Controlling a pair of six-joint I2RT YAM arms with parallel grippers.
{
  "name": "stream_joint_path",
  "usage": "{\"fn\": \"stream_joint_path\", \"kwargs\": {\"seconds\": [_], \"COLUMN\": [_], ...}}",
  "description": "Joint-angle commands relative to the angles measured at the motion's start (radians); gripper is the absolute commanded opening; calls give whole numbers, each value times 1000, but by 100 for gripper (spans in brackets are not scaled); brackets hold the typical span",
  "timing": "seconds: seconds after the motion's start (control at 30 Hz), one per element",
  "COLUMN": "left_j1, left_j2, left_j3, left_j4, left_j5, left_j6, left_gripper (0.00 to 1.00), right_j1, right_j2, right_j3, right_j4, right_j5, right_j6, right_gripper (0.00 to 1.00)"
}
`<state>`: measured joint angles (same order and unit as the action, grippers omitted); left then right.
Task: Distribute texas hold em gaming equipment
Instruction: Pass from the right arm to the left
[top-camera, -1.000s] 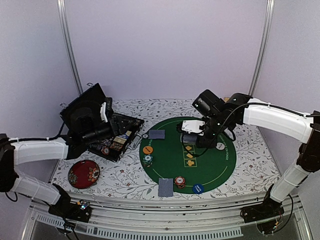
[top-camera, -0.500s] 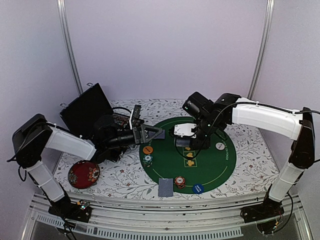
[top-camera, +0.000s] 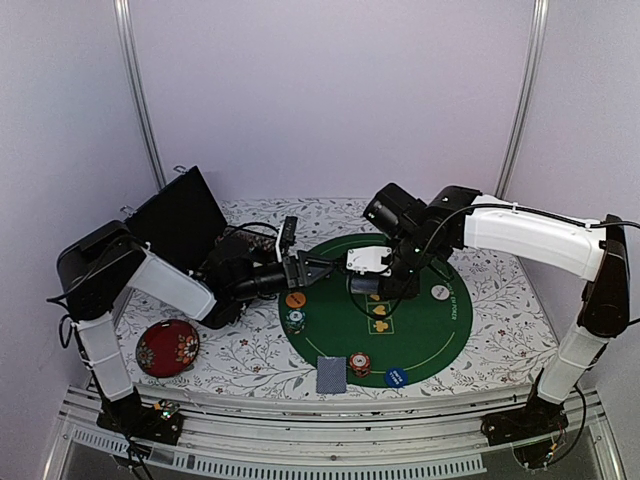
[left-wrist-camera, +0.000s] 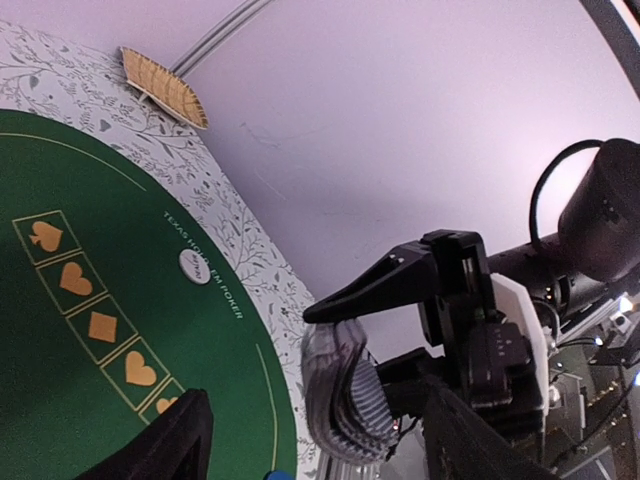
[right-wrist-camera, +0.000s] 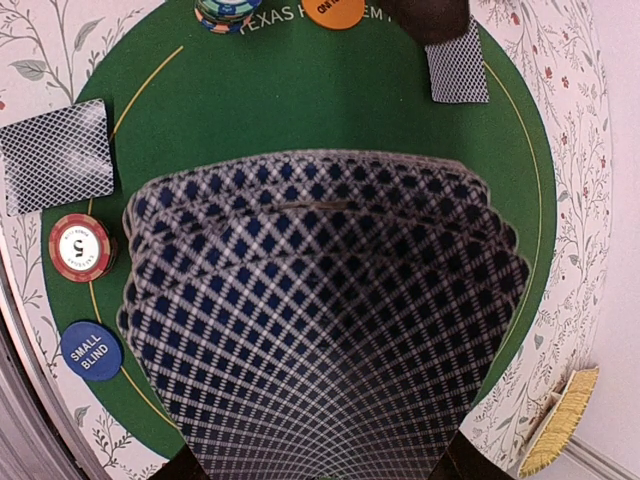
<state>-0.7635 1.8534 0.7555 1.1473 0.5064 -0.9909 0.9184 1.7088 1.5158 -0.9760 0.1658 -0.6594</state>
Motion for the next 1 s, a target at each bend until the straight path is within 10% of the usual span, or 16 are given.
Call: {"fn": "stream_joint_path", "kwargs": {"seconds": [0.0,0.73,0.97], "left_j1": [-48,-111,-116], "left_j2": [42,84,67], "left_j3": [59,223,219], "left_j4": [59,-237,-274], "left_j5": [35,20,52], "left_j6": [-5,240,294], "left_gripper": [77,58,11], "right_j1": [7,17,19], "right_j2": [11,23,23], "right_j3": [30,30,29], "right_j4": [10,22,28], "right_j5": [-6,-1,22], "right_j6": [-6,-3,0], "right_gripper": [51,51,51]}}
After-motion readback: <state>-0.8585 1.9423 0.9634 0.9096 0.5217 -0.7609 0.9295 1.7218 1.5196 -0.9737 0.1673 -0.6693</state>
